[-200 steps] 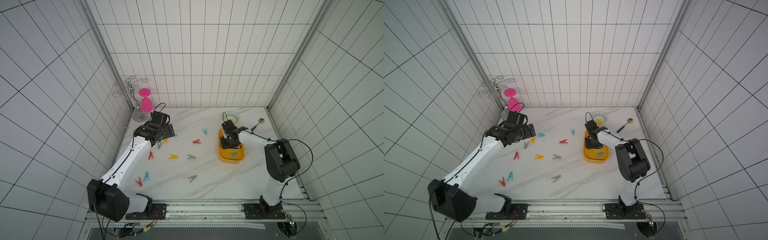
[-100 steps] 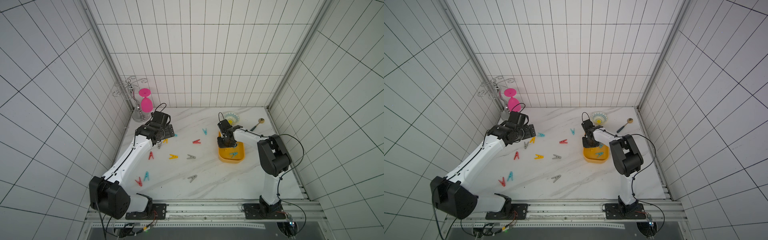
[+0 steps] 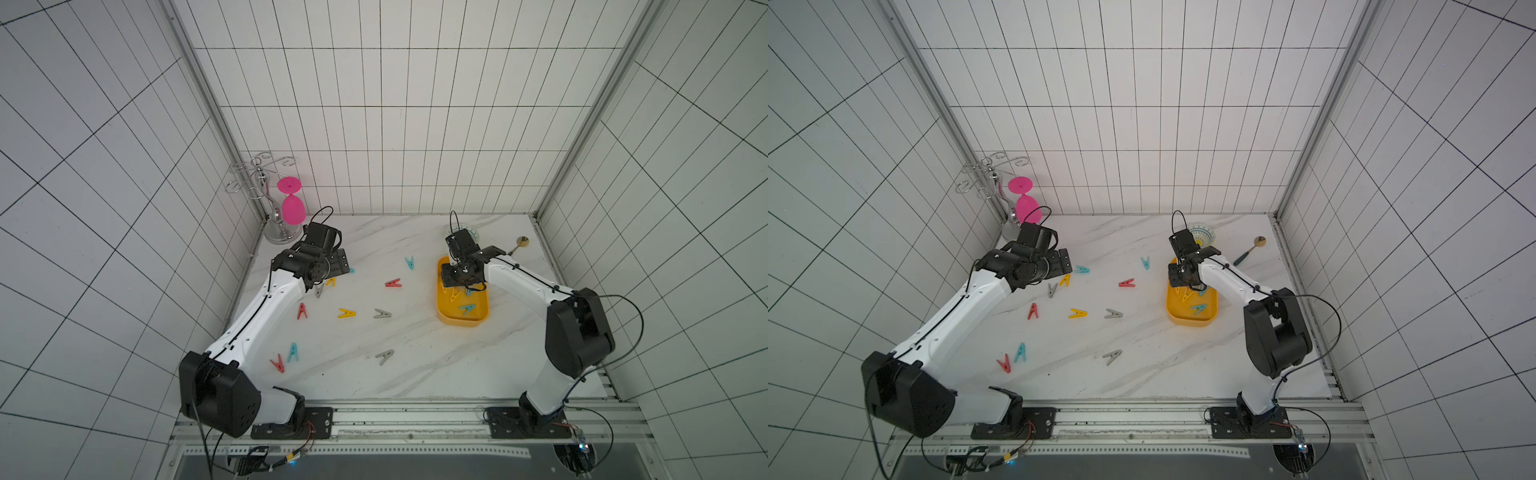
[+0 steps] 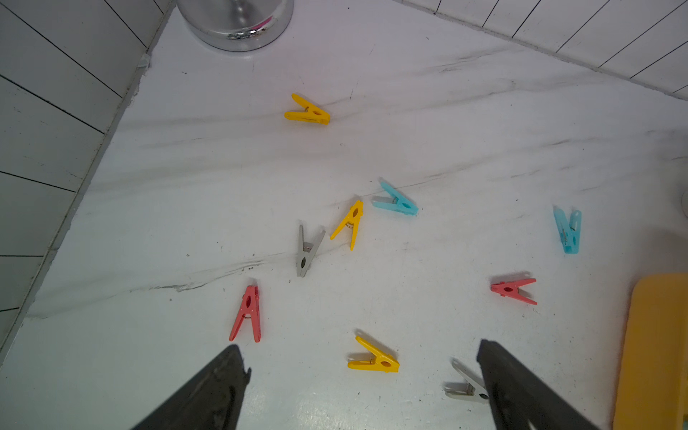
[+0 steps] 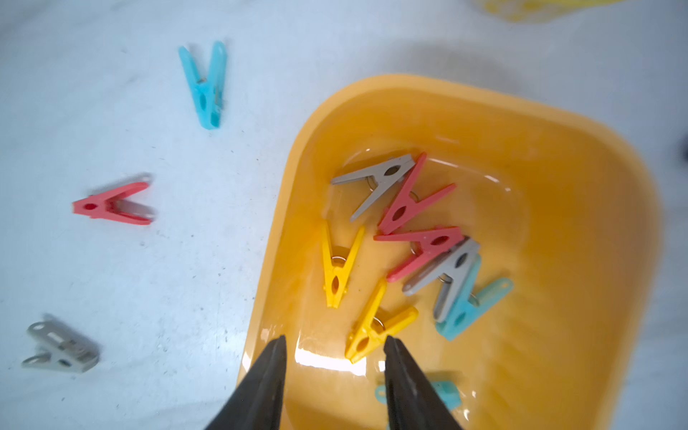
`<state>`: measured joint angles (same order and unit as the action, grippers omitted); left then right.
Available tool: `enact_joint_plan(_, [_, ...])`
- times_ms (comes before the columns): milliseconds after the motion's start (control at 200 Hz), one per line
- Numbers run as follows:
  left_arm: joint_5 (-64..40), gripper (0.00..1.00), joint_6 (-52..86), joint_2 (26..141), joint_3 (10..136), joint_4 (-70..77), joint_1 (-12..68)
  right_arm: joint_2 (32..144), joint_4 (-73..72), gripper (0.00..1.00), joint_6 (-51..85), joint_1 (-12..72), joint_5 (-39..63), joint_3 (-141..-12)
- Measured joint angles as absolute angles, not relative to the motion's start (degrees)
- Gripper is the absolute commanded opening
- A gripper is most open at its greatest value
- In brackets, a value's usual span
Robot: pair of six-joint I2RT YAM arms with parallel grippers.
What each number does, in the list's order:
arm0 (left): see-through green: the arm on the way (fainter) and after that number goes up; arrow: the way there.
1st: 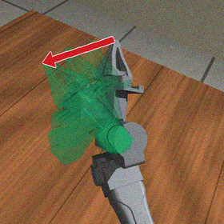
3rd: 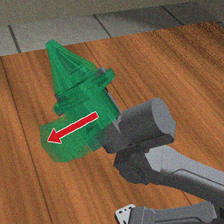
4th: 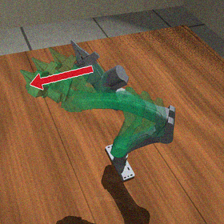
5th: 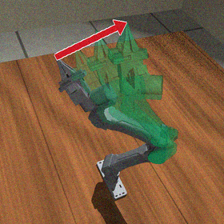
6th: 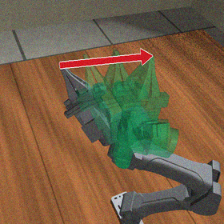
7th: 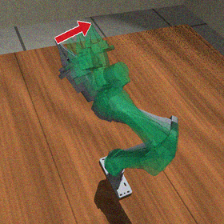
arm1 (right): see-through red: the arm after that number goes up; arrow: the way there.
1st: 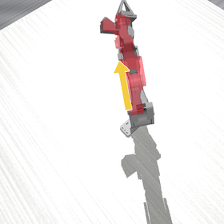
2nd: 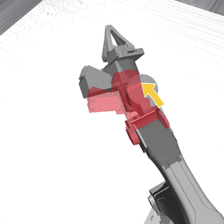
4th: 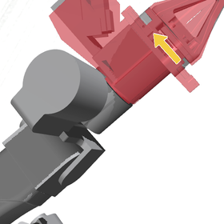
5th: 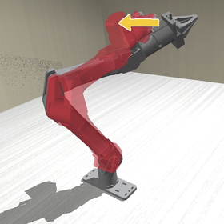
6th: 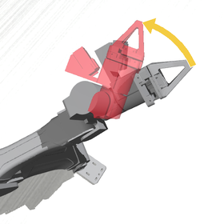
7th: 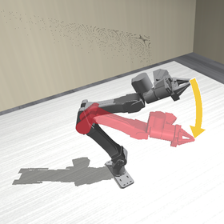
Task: Put the clothespins into the storage box
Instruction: Place the clothespin in the storage box, then adjust the storage box at the center of the board.
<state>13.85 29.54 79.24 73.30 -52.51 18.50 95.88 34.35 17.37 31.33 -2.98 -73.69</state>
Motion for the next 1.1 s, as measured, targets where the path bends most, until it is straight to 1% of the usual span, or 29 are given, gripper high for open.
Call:
enact_joint_plan(120, [13.5,0.98,29.7,81.4,74.5,-52.6,21.0,88.2,34.5,0.56,17.7,28.8,-4.2,-70.4])
enact_joint_plan(190, [13.2,0.97,30.0,82.8,75.5,-52.6,22.2,85.0,34.6,0.57,18.0,25.0,-4.6,-67.4])
enact_joint_plan(310, [12.8,0.98,30.4,84.2,76.6,-52.6,23.2,83.8,34.8,0.57,18.3,19.1,-4.8,-63.0])
enact_joint_plan(390, [12.6,0.97,30.7,84.2,76.7,-52.6,23.3,84.0,35.0,0.57,18.3,17.8,-4.5,-60.9])
enact_joint_plan(495, [12.6,0.98,30.9,84.2,76.8,-52.7,23.2,86.2,34.8,0.5,18.3,17.7,-3.2,-60.0])
enact_joint_plan(630, [12.6,0.98,30.9,84.1,76.8,-52.8,23.3,89.5,33.8,0.36,18.2,17.7,-1.6,-59.2])
enact_joint_plan(740, [12.6,0.98,30.9,83.9,76.8,-52.8,23.3,90.9,33.4,0.23,18.2,17.7,-0.8,-58.5])
enact_joint_plan(835, [12.9,0.98,30.9,83.6,76.8,-52.9,23.3,90.9,33.2,0.16,17.7,17.8,-0.4,-58.0])
enact_joint_plan(954, [13.1,0.98,30.9,83.4,76.8,-52.9,23.3,90.8,32.6,0.14,17.2,18.6,-0.2,-57.1])
enact_joint_plan(1099, [13.4,0.98,30.9,83.4,76.8,-52.8,23.3,89.4,32.6,0.14,17.2,21.9,-0.2,-55.8])
